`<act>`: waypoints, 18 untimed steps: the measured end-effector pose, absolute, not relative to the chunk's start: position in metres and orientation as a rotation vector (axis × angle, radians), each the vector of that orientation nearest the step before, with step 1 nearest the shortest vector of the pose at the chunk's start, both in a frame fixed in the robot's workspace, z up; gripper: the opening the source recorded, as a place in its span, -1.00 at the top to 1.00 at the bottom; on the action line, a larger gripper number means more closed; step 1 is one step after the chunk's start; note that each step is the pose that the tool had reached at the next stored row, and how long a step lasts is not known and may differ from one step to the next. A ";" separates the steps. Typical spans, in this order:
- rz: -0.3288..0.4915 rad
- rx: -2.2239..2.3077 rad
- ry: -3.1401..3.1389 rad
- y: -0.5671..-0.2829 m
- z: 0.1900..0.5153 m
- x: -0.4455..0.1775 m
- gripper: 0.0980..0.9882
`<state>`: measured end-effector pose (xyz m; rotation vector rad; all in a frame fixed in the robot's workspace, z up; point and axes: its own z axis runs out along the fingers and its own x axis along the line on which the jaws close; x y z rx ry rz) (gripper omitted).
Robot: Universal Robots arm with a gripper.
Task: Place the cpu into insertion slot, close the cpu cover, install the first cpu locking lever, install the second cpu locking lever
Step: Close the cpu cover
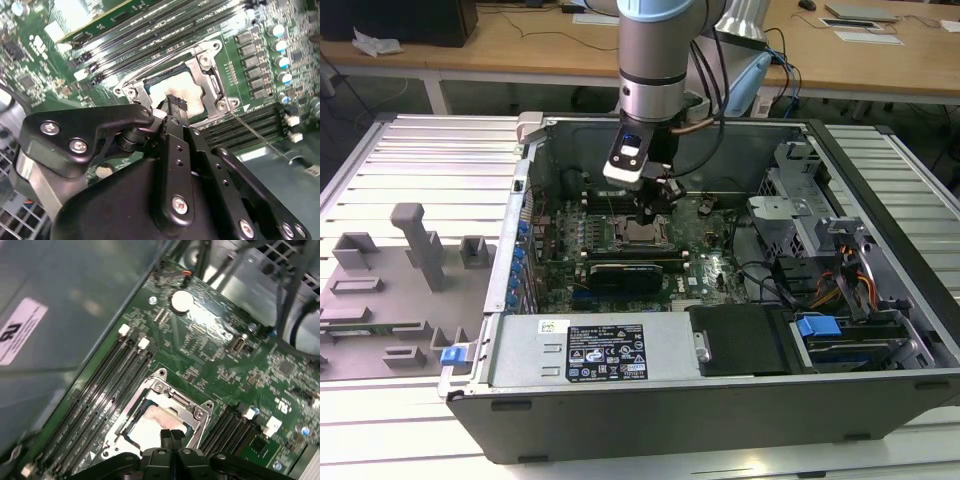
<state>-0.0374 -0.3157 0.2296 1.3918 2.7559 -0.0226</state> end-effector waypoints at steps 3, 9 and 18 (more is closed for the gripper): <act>-0.024 1.288 2.804 -0.316 0.230 -0.037 0.98; -0.021 1.081 2.888 -0.316 0.230 -0.037 0.98; -0.012 0.756 2.988 -0.316 0.230 -0.037 0.98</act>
